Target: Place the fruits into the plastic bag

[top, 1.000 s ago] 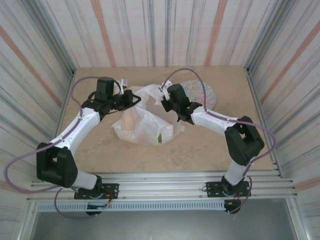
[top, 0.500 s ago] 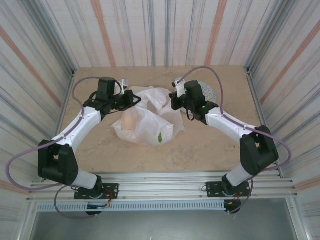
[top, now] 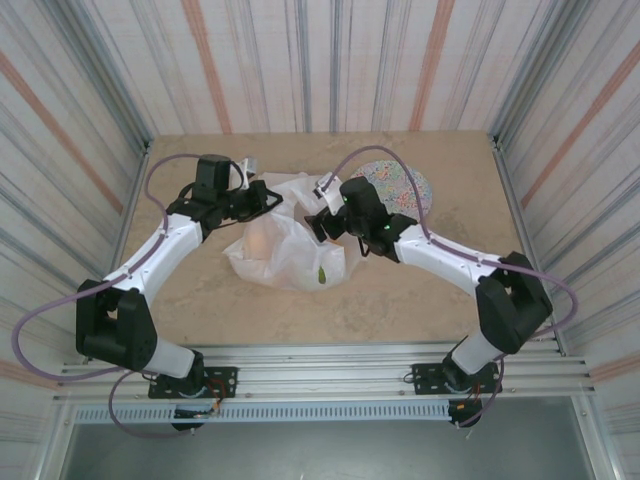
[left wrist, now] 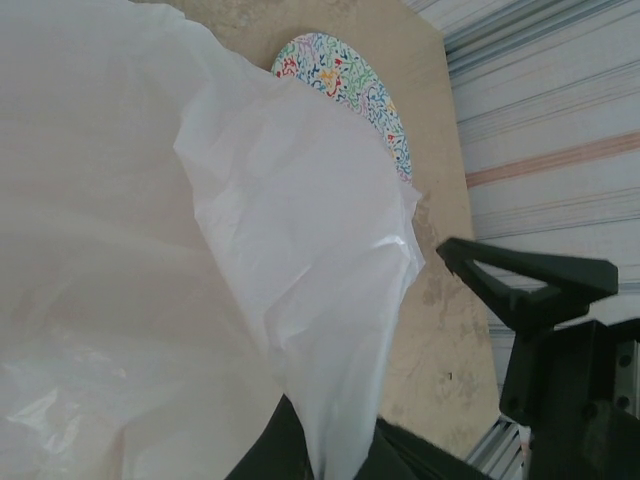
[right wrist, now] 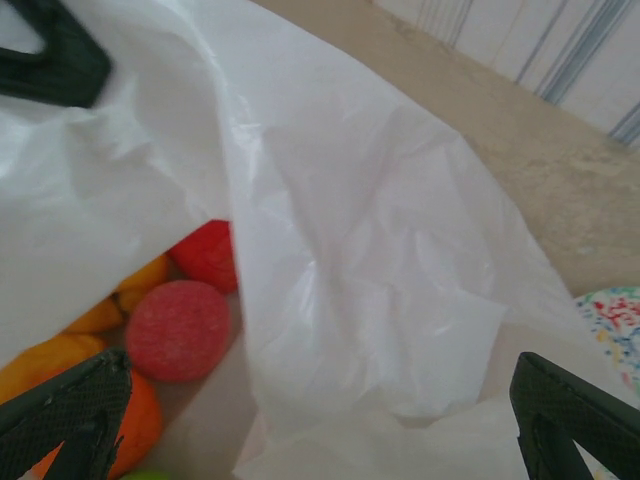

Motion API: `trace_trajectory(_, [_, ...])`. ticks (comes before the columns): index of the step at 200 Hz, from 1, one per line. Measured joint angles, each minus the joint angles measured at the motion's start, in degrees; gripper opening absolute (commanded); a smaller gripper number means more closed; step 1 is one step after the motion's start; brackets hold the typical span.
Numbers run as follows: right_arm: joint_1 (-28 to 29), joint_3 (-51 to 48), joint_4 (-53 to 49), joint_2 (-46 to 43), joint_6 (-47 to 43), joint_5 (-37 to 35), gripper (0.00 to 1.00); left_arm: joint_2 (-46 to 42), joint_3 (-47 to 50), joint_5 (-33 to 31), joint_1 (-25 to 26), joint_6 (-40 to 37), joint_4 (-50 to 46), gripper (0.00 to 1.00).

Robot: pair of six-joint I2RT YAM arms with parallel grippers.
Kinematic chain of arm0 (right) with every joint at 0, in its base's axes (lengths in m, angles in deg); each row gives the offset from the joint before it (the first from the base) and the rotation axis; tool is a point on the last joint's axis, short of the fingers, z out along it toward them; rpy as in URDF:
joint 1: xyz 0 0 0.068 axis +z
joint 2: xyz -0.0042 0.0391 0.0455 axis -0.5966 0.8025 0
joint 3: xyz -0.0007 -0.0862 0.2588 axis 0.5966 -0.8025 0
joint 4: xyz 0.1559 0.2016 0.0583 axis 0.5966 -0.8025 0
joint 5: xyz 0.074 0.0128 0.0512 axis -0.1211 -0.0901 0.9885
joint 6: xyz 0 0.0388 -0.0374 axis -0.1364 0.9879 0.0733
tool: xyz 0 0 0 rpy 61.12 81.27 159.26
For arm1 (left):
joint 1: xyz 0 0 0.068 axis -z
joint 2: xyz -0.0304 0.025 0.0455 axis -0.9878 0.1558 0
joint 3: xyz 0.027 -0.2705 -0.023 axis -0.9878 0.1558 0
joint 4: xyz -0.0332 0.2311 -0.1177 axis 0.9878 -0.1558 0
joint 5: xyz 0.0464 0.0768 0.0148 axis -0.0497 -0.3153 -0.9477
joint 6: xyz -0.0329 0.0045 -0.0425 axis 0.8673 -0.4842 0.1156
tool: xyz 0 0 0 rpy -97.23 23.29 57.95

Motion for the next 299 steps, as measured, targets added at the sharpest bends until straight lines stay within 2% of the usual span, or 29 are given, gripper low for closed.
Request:
trace_trajectory(54, [3.0, 4.8, 0.2, 8.1, -7.2, -13.4, 1.00, 0.0, 0.0, 0.0, 0.0, 0.0, 0.0, 0.01])
trace_trajectory(83, [2.8, 4.8, 1.2, 8.3, -7.6, -17.3, 0.88, 0.0, 0.0, 0.0, 0.0, 0.0, 0.0, 0.01])
trace_trajectory(117, [0.7, 4.4, 2.1, 8.0, -6.3, -17.1, 0.66, 0.0, 0.0, 0.0, 0.0, 0.0, 0.0, 0.01])
trace_trajectory(139, [-0.1, 4.2, 2.1, 7.1, -5.6, -15.1, 0.44, 0.0, 0.2, 0.0, 0.0, 0.0, 0.0, 0.03])
trace_trajectory(187, [-1.2, 4.2, 1.5, 5.3, -2.1, -9.3, 0.09, 0.2, 0.3, 0.0, 0.0, 0.0, 0.0, 0.07])
trace_trajectory(198, [-1.7, 4.2, 1.1, 4.9, -1.2, -8.0, 0.00, 0.3, 0.4, -0.2, 0.0, 0.0, 0.0, 0.12])
trace_trajectory(227, [-3.3, 4.2, -0.3, 3.7, 3.7, -2.7, 0.00, -0.5, 1.5, -3.1, 0.0, -0.8, 0.6, 0.37])
trace_trajectory(237, [-3.9, 4.2, -0.7, 3.4, 5.6, -0.9, 0.00, -2.0, 3.0, -5.2, 0.1, -1.5, 0.7, 0.51])
trace_trajectory(250, [-4.5, 4.2, -1.4, 3.3, 8.2, 1.7, 0.00, -4.8, 5.1, -8.3, 0.3, -2.1, 0.7, 0.64])
trace_trajectory(284, [-6.1, 4.2, -2.5, 3.3, 15.0, 7.4, 0.00, -16.6, 8.6, -17.3, 1.1, -4.9, -0.3, 0.70])
trace_trajectory(299, [-6.7, 4.2, -3.0, 3.3, 17.2, 9.4, 0.00, -22.1, 8.8, -22.5, 4.0, -7.0, -1.5, 0.71])
